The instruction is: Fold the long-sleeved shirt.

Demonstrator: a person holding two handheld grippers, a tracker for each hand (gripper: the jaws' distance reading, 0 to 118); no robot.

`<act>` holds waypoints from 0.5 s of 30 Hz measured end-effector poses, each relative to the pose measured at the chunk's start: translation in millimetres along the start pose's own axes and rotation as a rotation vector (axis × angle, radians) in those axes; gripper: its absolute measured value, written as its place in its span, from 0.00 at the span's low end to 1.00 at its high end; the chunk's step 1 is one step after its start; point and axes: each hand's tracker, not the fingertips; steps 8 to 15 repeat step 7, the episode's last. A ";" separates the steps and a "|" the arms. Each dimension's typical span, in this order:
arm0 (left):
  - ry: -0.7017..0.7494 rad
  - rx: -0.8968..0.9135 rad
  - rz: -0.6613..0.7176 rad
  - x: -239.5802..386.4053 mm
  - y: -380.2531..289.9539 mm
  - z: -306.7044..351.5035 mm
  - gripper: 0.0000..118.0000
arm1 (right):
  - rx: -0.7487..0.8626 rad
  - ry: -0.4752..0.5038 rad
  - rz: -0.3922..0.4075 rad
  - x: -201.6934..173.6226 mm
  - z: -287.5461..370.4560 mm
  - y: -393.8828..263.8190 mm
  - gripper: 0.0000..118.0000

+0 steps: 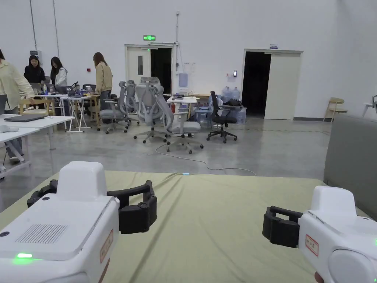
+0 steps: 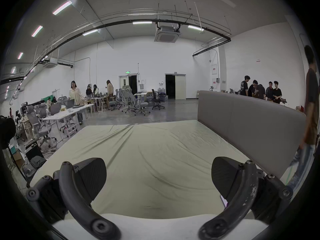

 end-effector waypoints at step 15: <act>-0.003 -0.002 -0.002 1.3 -0.8 -0.7 1.00 | -0.002 -0.004 0.002 -0.2 -0.6 -1.3 1.00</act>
